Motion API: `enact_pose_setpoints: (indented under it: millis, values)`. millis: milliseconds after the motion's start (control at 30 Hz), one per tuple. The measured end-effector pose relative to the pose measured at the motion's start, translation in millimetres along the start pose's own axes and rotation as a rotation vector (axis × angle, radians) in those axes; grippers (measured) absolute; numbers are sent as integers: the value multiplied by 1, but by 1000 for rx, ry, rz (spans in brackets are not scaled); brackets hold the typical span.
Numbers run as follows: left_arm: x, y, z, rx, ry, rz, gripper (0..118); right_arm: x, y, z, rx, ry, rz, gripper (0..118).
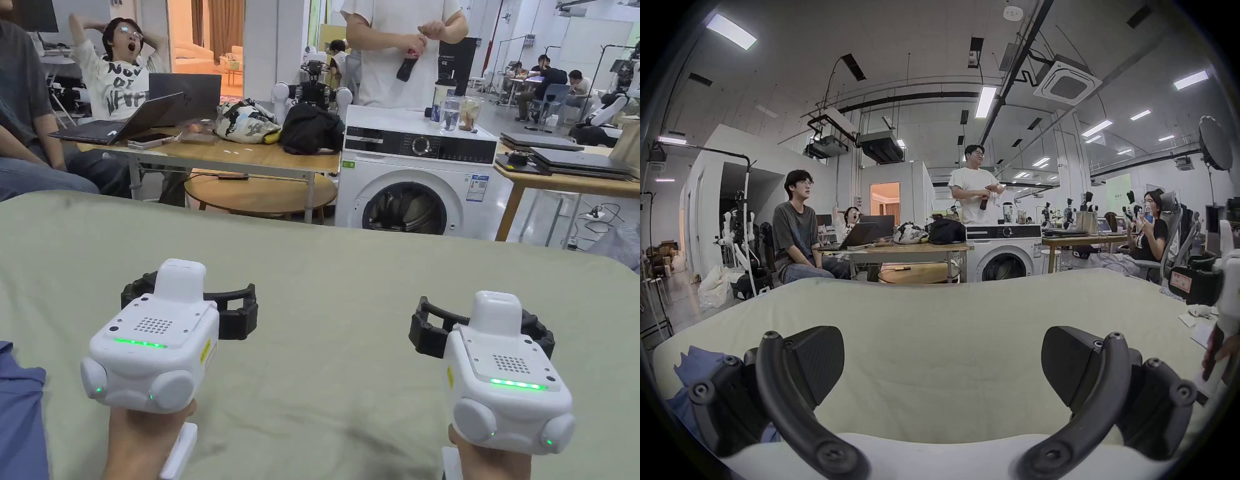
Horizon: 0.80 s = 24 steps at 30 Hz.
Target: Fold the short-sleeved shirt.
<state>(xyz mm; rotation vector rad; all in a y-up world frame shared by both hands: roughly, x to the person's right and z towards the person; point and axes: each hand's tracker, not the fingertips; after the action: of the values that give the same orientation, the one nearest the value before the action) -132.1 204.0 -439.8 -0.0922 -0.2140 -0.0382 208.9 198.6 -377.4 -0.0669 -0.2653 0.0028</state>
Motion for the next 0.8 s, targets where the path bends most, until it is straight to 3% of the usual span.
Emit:
enact_pose_setpoints:
  millis: [800]
  values:
    - [-15, 8, 4, 28, 1, 15, 118, 8, 6, 3, 5, 7, -7, 118]
